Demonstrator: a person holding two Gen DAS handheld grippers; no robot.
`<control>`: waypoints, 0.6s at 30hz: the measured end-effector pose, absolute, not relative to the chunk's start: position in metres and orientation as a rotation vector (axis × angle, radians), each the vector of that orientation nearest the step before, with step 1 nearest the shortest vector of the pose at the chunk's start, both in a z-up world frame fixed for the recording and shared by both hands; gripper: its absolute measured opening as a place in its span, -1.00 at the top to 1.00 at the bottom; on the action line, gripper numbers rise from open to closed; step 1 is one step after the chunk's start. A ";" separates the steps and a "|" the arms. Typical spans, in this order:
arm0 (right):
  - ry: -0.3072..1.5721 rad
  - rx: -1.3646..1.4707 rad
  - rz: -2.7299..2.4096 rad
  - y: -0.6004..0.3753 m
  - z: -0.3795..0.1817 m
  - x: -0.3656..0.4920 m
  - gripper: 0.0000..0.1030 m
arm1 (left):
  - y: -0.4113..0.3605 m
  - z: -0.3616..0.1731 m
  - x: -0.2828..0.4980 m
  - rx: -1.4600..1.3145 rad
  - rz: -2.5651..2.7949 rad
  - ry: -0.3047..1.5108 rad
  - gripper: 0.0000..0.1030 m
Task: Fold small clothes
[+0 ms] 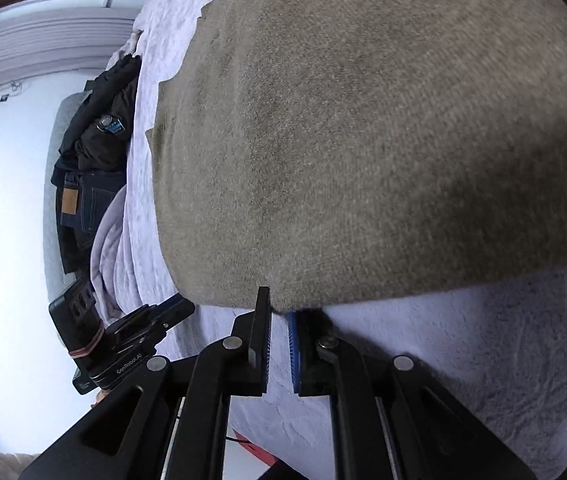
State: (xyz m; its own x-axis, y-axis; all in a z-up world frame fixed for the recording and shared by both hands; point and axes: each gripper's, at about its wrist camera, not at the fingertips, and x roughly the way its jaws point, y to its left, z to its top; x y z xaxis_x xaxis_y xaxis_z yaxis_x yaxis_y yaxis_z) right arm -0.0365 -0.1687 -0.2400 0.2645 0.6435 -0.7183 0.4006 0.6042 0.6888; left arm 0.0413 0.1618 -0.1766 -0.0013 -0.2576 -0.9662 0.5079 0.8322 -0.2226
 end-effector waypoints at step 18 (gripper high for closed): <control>1.363 0.532 0.160 -0.159 -0.172 -0.035 0.40 | 0.152 -0.157 0.029 0.034 -0.389 1.408 -0.88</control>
State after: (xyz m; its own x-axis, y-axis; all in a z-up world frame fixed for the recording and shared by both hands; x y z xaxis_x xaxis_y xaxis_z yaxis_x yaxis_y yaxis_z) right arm -0.0348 -0.1593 -0.1721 0.2162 0.4095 -0.8863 0.1934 0.8718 0.4500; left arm 0.0285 0.1524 -0.1571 0.1095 -0.2446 -0.9634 0.2849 0.9363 -0.2053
